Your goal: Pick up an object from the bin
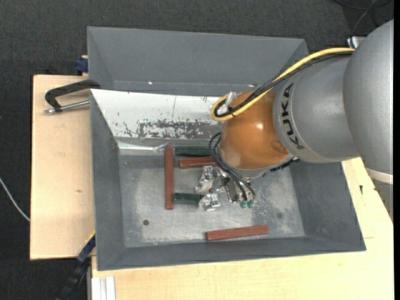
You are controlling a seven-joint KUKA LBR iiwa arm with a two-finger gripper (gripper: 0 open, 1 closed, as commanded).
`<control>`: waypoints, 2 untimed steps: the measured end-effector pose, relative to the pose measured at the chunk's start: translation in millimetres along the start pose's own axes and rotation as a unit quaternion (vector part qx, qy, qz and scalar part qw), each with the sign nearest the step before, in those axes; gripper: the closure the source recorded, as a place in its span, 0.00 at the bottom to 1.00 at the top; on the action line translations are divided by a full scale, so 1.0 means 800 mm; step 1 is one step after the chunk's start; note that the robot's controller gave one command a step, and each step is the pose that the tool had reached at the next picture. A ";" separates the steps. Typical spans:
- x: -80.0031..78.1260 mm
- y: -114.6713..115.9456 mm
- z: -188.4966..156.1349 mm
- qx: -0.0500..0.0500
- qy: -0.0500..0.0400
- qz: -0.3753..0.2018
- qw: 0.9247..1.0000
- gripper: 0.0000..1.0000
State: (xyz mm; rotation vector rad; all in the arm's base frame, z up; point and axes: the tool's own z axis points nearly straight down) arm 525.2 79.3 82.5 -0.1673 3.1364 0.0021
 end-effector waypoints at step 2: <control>0.018 -0.028 -0.158 0.000 -0.002 0.011 1.000 1.00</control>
Offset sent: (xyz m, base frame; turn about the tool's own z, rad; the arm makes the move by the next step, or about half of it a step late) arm -0.0132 -0.0248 0.1257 0.0213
